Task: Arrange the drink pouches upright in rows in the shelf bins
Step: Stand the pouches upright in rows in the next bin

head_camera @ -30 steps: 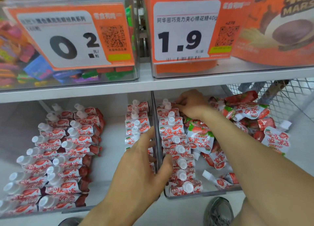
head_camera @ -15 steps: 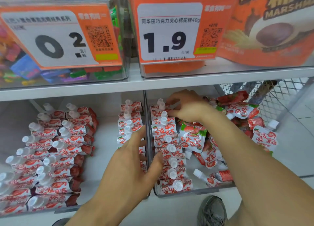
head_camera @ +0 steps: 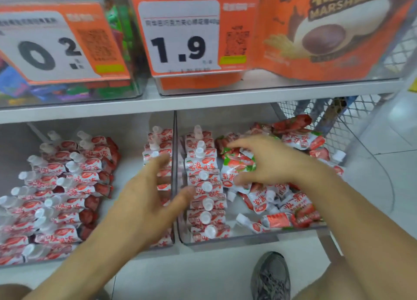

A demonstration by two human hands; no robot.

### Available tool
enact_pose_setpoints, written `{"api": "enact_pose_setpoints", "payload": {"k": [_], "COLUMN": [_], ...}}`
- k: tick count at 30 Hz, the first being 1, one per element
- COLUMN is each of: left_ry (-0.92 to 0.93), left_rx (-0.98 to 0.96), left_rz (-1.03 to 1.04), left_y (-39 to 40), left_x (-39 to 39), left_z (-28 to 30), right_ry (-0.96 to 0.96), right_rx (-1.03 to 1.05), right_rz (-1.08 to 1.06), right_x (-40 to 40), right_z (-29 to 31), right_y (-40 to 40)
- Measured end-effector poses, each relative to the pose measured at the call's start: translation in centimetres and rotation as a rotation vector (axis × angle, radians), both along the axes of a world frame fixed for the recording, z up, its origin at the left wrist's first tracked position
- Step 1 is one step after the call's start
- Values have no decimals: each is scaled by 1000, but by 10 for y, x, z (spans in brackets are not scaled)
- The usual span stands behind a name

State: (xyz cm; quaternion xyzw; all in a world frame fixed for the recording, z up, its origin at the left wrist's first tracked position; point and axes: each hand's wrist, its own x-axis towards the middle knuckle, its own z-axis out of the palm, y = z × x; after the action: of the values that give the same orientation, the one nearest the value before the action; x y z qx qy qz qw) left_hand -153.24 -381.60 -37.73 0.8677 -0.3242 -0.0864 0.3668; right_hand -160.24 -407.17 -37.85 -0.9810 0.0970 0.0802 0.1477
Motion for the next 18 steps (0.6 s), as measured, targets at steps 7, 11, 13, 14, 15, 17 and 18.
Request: {"api": "enact_pose_setpoints", "payload": {"k": [7,11,13,14,15,17,18], "left_ry": [-398,-181,75,214,316,357,330], "left_rx": [-160,-210,-224,-221,-210,-184,-176], "left_rz": [-101,-90,-114,-135,-155,-155,-137], "left_y": [-28,-56,-74,-82,-89,-92,-89], "left_x": [-22,-28,-29,-30,-31,-31,-29], "left_z": [27,29,28,27,26,27,29], "right_ry": [-137,-510,-639,-632,-568,-371,-309], "right_rx": [-159,620,861,1000,1189,1473,1463], "right_rz": [40,-302,-437,-462,-461,-458,-458], "right_x": [-8,-56,-63,-64,-65,-69,-74], "right_z": [-9,10,3,1,0,4,5], "right_y": [5,1,8,14,19,19,11]}}
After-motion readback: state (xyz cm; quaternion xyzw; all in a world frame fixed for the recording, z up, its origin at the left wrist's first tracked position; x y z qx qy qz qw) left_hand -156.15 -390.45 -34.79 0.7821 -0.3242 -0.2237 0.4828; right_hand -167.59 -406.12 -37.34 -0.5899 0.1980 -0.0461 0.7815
